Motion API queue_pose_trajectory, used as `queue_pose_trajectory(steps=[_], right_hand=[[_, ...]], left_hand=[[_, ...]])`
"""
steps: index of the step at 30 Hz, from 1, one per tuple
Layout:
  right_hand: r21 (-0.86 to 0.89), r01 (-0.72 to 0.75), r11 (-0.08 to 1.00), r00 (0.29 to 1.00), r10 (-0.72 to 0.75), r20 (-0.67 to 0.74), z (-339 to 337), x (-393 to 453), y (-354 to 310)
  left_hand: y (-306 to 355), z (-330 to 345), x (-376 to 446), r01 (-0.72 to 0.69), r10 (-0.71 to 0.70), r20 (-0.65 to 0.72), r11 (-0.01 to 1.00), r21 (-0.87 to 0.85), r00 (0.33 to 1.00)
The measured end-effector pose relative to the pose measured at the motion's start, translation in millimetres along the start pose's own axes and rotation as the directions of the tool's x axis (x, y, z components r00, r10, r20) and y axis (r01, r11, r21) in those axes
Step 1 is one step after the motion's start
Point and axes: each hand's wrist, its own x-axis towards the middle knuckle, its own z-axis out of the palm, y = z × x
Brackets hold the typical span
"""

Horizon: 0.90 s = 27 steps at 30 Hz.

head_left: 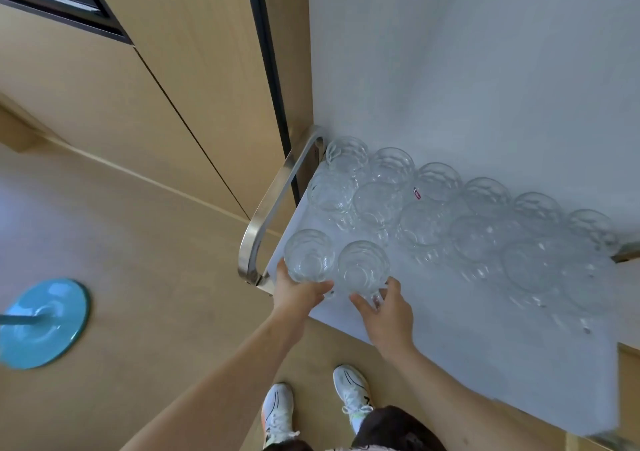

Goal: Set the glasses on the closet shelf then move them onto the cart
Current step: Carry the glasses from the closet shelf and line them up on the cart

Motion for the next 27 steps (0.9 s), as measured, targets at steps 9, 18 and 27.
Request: queue_pose_trajectory(steps=[9, 18, 27], right_hand=[[0.008, -0.003, 1.000, 1.000, 0.003, -0.016, 3, 12, -6], [0.020, -0.040, 0.999, 0.999, 0.040, 0.002, 2, 30, -10], [-0.048, -0.059, 0.997, 0.998, 0.059, -0.009, -1, 24, -19]], left_hand=[[19, 11, 14, -0.018, 0.020, 0.052, 0.999, -0.041, 0.998], [24, 16, 30, -0.023, 0.023, -0.005, 0.998, 0.060, 1.000], [35, 9, 18, -0.151, 0.177, -0.020, 0.885, 0.441, 0.984]])
